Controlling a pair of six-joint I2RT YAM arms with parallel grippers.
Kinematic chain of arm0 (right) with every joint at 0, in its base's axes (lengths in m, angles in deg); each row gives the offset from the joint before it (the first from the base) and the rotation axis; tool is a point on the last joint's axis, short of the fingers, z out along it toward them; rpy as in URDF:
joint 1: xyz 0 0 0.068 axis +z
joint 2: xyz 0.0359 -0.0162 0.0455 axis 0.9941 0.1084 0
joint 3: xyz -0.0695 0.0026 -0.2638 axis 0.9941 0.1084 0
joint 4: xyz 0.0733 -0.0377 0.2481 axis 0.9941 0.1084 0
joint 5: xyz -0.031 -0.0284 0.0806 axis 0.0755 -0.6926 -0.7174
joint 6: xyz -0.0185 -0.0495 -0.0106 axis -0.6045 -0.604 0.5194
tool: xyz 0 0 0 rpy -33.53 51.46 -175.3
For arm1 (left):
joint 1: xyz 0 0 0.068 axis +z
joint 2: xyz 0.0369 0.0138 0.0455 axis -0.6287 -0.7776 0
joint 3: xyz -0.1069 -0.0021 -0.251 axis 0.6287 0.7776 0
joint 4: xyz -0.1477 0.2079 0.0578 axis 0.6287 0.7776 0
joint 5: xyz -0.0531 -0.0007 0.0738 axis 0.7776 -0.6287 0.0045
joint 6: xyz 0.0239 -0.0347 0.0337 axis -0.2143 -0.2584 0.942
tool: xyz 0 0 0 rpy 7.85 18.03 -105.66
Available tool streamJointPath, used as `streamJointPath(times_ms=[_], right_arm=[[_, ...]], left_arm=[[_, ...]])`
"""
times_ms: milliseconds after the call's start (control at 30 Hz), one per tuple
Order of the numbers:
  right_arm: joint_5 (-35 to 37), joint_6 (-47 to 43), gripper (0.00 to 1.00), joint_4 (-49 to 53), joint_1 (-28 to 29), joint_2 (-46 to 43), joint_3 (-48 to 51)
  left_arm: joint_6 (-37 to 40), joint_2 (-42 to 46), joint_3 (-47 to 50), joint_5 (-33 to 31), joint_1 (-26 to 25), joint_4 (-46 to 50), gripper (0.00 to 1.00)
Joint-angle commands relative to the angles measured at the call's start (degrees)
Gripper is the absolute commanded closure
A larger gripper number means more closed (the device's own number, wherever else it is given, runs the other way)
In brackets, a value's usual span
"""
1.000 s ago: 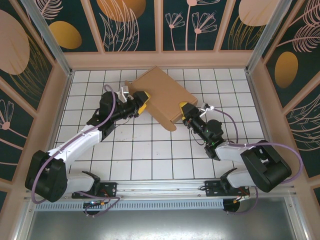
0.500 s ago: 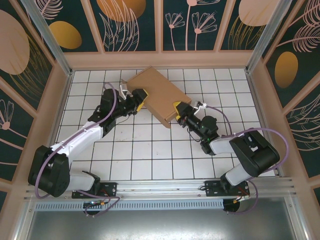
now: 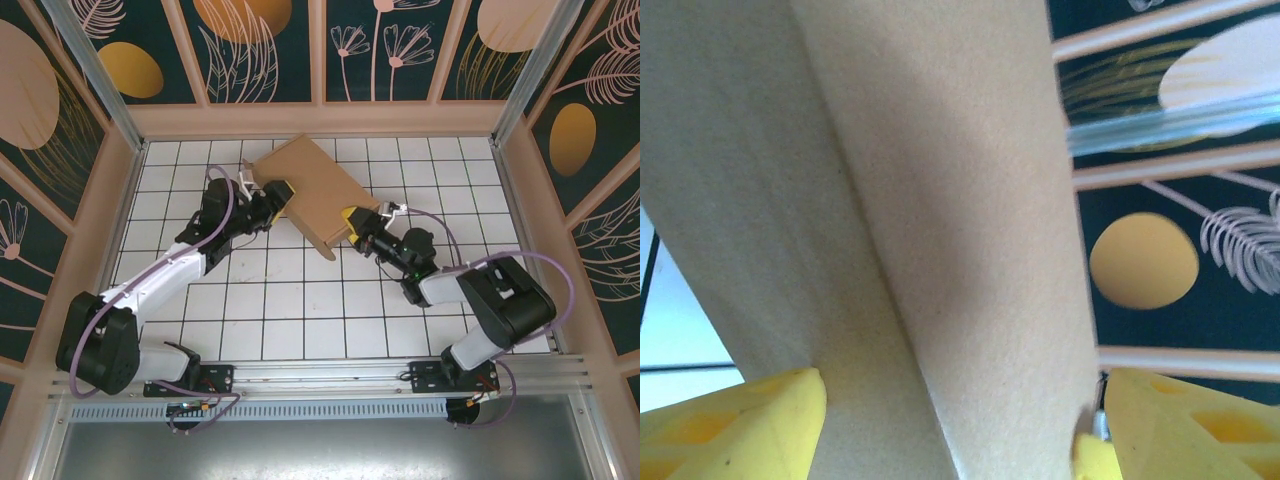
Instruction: Fold the paper box
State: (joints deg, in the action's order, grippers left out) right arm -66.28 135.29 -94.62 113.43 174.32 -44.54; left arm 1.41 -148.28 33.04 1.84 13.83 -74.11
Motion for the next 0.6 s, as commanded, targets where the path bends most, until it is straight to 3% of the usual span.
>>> streamJointPath(times_ms=[0, 100, 367, 567], right_arm=[[-6.72, -11.51, 0.66, 10.50, -0.87, -8.26, -0.32], [-5.20, -17.92, 0.65, 19.67, -1.63, -12.47, -0.96], [-9.66, -24.65, 0.64, 24.51, -5.10, -16.82, 0.37], [-10.54, -29.92, 0.65, 28.42, -6.26, -20.86, 0.78]], left_arm=[[5.26, 3.12, -0.14, 0.49, -0.54, 6.66, 0.26], [8.12, 5.65, -0.42, -0.43, 0.61, 11.02, 0.25], [12.14, 9.04, -2.12, 0.72, 8.85, 19.19, 0.25], [14.55, 6.43, -5.48, 1.69, 9.44, 23.25, 0.23]])
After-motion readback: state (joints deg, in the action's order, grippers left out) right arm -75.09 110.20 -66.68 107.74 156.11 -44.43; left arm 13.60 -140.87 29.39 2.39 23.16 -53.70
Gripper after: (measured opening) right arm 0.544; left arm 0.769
